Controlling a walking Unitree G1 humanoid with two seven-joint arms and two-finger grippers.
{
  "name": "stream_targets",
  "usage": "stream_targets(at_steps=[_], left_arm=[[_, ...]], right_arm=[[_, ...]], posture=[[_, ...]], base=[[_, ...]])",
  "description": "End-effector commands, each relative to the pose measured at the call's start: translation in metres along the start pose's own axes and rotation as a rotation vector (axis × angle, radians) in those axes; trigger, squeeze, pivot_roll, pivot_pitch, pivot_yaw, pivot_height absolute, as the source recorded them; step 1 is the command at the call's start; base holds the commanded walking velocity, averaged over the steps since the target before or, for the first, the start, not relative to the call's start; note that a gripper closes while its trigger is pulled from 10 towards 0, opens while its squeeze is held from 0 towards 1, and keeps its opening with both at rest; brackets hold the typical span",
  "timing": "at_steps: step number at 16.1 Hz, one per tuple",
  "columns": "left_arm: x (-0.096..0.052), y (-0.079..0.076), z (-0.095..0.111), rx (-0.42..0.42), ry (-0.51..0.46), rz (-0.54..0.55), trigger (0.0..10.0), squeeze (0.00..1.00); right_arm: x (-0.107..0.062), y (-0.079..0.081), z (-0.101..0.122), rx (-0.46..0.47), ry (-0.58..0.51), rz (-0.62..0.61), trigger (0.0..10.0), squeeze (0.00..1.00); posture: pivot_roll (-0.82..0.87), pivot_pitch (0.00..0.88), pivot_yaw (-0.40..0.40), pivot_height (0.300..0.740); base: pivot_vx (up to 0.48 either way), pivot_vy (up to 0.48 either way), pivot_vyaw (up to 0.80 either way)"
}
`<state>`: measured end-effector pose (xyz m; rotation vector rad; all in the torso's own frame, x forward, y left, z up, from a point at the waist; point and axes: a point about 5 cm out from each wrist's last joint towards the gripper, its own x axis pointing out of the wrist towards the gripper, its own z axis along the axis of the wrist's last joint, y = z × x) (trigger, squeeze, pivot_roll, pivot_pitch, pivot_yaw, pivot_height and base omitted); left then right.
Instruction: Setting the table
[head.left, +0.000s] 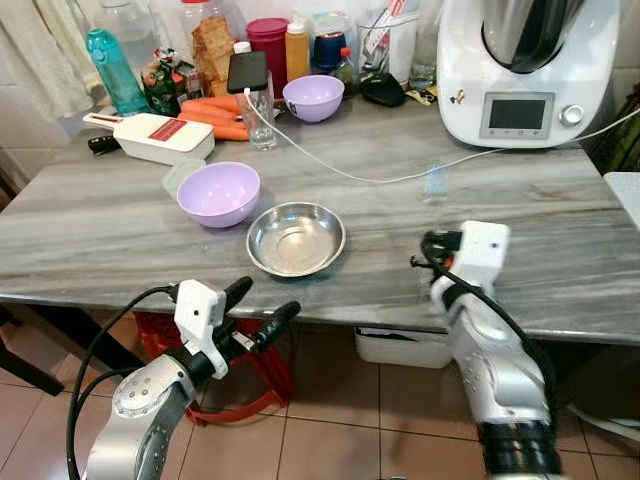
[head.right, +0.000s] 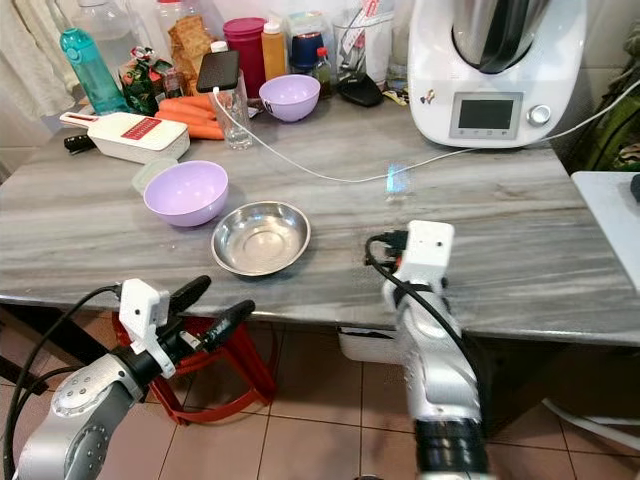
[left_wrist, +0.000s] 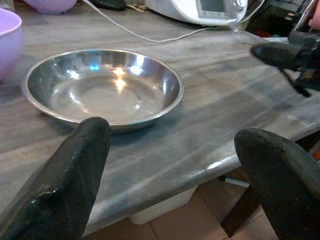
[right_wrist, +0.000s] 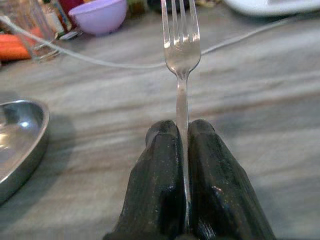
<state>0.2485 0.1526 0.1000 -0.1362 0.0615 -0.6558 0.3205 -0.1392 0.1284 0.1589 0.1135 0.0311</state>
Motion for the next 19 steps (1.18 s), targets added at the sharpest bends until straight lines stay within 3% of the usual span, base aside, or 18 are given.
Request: stream_targets(at_steps=[1, 5, 8, 15, 19], left_arm=[[-0.002, 0.001, 0.005, 0.018, -0.001, -0.012, 10.0, 0.0], [0.001, -0.001, 0.005, 0.031, 0.005, -0.038, 10.0, 0.0], [0.002, -0.003, 0.005, 0.031, 0.009, -0.045, 10.0, 0.0], [0.003, -0.007, 0.003, 0.03, 0.018, -0.073, 10.0, 0.0], [0.004, -0.014, 0.002, 0.001, 0.027, -0.142, 10.0, 0.0]], right_arm=[[0.006, 0.015, 0.0, 0.042, 0.029, 0.05, 10.0, 0.0], [0.011, 0.048, -0.007, 0.098, 0.098, 0.128, 10.0, 0.0], [0.015, 0.054, -0.013, 0.143, 0.158, 0.096, 10.0, 0.0], [0.022, 0.057, -0.022, 0.166, 0.234, 0.045, 10.0, 0.0], [0.03, 0.056, -0.021, 0.148, 0.243, 0.038, 10.0, 0.0]], posture=[[-0.12, 0.049, 0.089, 0.74], [-0.12, 0.041, 0.086, 0.74], [-0.12, 0.041, 0.085, 0.74], [-0.11, 0.046, 0.083, 0.74], [-0.11, 0.047, 0.08, 0.74]], base=[[0.0, 0.0, 0.0], [0.0, 0.0, 0.0], [0.0, 0.0, 0.0], [0.0, 0.0, 0.0], [0.0, 0.0, 0.0]])
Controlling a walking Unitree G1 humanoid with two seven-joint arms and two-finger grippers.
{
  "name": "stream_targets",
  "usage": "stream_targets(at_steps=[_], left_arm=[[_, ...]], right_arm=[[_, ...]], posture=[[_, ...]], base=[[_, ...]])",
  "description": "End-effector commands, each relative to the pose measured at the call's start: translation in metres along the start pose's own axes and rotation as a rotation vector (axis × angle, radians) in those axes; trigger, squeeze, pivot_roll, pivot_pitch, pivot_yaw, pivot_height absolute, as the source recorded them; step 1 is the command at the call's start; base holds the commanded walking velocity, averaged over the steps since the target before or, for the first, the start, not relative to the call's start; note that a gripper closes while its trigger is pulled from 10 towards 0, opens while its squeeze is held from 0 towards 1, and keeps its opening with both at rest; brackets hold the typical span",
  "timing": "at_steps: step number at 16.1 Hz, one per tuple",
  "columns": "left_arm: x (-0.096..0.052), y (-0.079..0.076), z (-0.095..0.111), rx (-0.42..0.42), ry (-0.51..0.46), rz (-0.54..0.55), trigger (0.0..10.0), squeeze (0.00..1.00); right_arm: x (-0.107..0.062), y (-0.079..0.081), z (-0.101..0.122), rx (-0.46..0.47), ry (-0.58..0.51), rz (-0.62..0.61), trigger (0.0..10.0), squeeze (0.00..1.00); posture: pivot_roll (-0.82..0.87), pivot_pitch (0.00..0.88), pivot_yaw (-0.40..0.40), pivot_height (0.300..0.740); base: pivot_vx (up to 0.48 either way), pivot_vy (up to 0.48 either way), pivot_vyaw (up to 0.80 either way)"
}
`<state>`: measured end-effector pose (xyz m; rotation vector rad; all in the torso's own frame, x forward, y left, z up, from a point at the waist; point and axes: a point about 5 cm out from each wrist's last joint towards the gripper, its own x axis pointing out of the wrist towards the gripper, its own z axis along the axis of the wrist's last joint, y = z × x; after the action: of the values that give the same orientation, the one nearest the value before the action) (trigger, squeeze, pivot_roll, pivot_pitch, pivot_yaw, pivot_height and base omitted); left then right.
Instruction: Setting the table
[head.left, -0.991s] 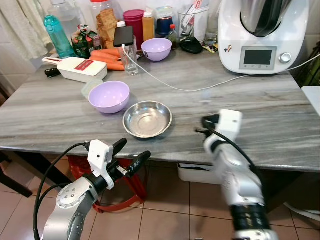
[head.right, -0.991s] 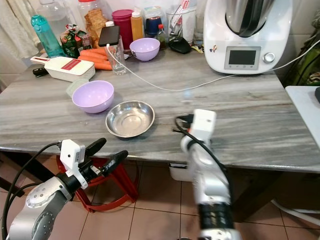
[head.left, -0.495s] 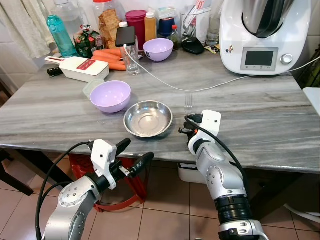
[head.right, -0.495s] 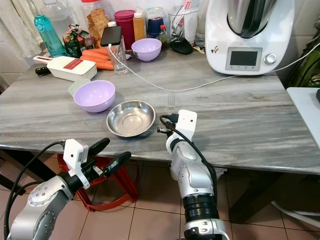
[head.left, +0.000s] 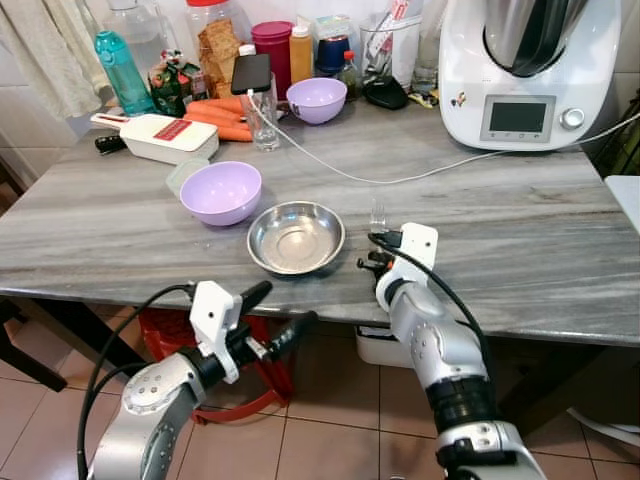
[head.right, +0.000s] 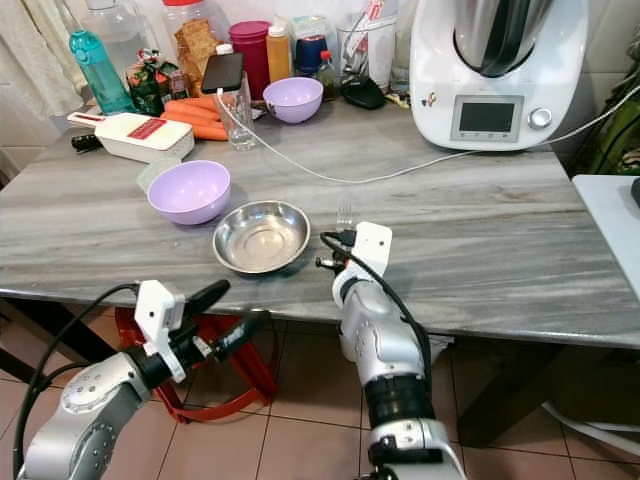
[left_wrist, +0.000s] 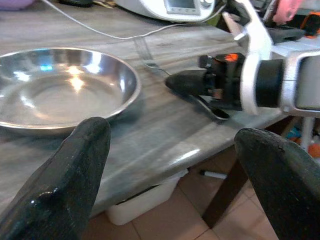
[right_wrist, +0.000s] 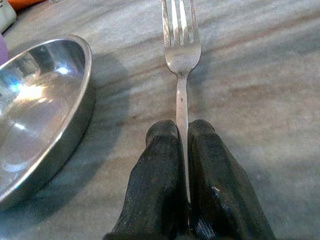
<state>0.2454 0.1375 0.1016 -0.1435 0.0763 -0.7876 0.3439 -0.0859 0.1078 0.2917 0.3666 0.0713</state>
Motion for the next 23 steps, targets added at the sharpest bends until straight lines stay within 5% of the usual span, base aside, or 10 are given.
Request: stream_targets(at_steps=[1, 5, 6, 7, 11, 12, 13, 14, 23], left_arm=[[-0.003, -0.001, 0.001, 0.008, 0.015, -0.025, 10.0, 0.0], [-0.003, -0.003, 0.0, 0.017, 0.023, -0.034, 10.0, 0.0], [-0.004, -0.002, 0.0, 0.017, 0.024, -0.034, 10.0, 0.0], [-0.004, -0.003, -0.001, 0.016, 0.029, -0.038, 10.0, 0.0], [-0.003, -0.002, -0.001, 0.021, 0.029, -0.04, 10.0, 0.0], [-0.003, -0.002, -0.001, 0.024, 0.031, -0.039, 10.0, 0.0], [-0.003, -0.001, -0.001, 0.025, 0.033, -0.039, 10.0, 0.0], [-0.002, -0.001, -0.001, 0.027, 0.032, -0.039, 10.0, 0.0], [0.001, -0.001, 0.003, 0.037, 0.013, -0.032, 10.0, 0.0]], right_arm=[[0.003, 0.007, 0.005, 0.009, -0.009, 0.012, 10.0, 0.0], [0.006, 0.007, 0.005, 0.005, 0.002, 0.015, 10.0, 0.0], [0.007, 0.008, 0.004, 0.004, 0.008, 0.019, 10.0, 0.29], [0.007, 0.01, 0.001, 0.001, 0.017, 0.022, 10.0, 0.43], [0.009, 0.009, -0.001, 0.004, 0.025, 0.018, 10.0, 0.42], [0.009, 0.008, -0.001, -0.001, 0.022, 0.011, 10.0, 0.75], [0.01, 0.008, -0.001, -0.009, 0.019, 0.005, 10.0, 0.75], [0.01, 0.008, -0.001, -0.003, 0.02, 0.008, 10.0, 1.0], [0.003, 0.007, 0.015, -0.035, -0.071, 0.015, 10.0, 1.0]], posture=[[-0.11, 0.047, 0.08, 0.74], [-0.11, 0.048, 0.078, 0.74], [-0.11, 0.049, 0.078, 0.74], [-0.11, 0.048, 0.079, 0.74], [-0.11, 0.043, 0.08, 0.74], [-0.11, 0.042, 0.08, 0.74], [-0.11, 0.042, 0.08, 0.74], [-0.11, 0.042, 0.08, 0.74], [-0.1, 0.039, 0.08, 0.74]], base=[[0.0, 0.0, 0.0], [0.0, 0.0, 0.0], [0.0, 0.0, 0.0], [0.0, 0.0, 0.0], [0.0, 0.0, 0.0], [0.0, 0.0, 0.0], [0.0, 0.0, 0.0], [0.0, 0.0, 0.0], [0.0, 0.0, 0.0]])
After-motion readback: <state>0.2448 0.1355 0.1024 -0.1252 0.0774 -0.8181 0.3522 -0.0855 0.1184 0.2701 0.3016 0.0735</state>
